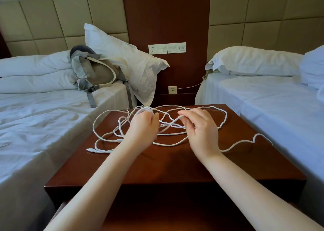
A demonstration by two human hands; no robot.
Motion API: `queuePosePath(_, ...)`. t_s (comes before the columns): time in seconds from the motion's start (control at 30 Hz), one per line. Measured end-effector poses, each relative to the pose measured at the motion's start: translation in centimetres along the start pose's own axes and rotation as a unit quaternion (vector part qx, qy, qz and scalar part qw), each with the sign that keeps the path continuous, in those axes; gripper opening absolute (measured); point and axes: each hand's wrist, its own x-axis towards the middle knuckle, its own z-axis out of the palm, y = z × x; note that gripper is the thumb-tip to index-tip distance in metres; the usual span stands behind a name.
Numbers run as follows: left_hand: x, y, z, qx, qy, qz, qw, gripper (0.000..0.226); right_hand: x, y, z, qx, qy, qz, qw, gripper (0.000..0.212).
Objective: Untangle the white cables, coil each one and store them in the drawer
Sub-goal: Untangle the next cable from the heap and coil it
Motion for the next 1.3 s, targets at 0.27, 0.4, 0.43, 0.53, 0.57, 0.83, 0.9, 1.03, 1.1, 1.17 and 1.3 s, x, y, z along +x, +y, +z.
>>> queuePosePath(0.27, -1.4, 1.4, 0.9, -0.338, -0.298, -0.08, 0.889, 0.048, 0.1, -0.4, -0.3, 0.035, 0.03, 0.04, 0.998, 0.031)
queuePosePath(0.4, -1.8, 2.2, 0.7, -0.429, -0.391, -0.099, 0.808, 0.049, 0.1, -0.5, -0.4, 0.019, 0.029, 0.052, 0.998, 0.036)
queuePosePath(0.43, -1.8, 2.2, 0.5, -0.431, -0.408, -0.089, 0.8, 0.044, 0.2, -0.6, -0.4, 0.021, 0.015, 0.057, 0.998, 0.038)
queuePosePath(0.53, -1.6, 2.1, -0.2, -0.455, -0.44, -0.087, 0.769, 0.03, 0.3, -0.7, -0.2, 0.06, -0.043, 0.047, 0.996, 0.038)
queuePosePath(0.57, -1.6, 1.8, -0.4, -0.479, -0.45, -0.093, 0.748, 0.03, 0.3, -0.8, 0.0, 0.068, -0.054, 0.03, 0.996, 0.037)
queuePosePath(0.83, -1.5, 1.6, -0.3, -0.552, -0.446, -0.066, 0.701, 0.031, -0.1, 0.0, 1.3, 0.038, -0.111, -0.064, 0.991, 0.02)
queuePosePath(0.9, -1.7, 2.0, -0.4, -0.505, -0.426, -0.064, 0.748, 0.03, 0.0, 0.0, 1.0, 0.056, -0.1, -0.05, 0.992, 0.015)
queuePosePath(1.03, -1.8, 2.3, 0.0, -0.387, -0.395, -0.04, 0.832, 0.022, 0.1, -0.4, -0.1, 0.159, -0.041, 0.084, 0.983, 0.021)
queuePosePath(1.1, -2.0, 2.1, 0.6, -0.352, -0.386, -0.046, 0.851, 0.018, 0.0, -0.2, -0.3, 0.144, -0.016, 0.062, 0.987, 0.019)
queuePosePath(1.17, -2.3, 1.9, 1.1, -0.336, -0.391, -0.041, 0.856, 0.015, 0.0, -0.1, -0.2, 0.138, -0.014, 0.066, 0.988, 0.019)
queuePosePath(1.3, -2.3, 2.1, 0.7, -0.402, -0.444, -0.011, 0.8, 0.023, 0.1, -0.2, -0.1, 0.146, -0.052, 0.107, 0.982, 0.018)
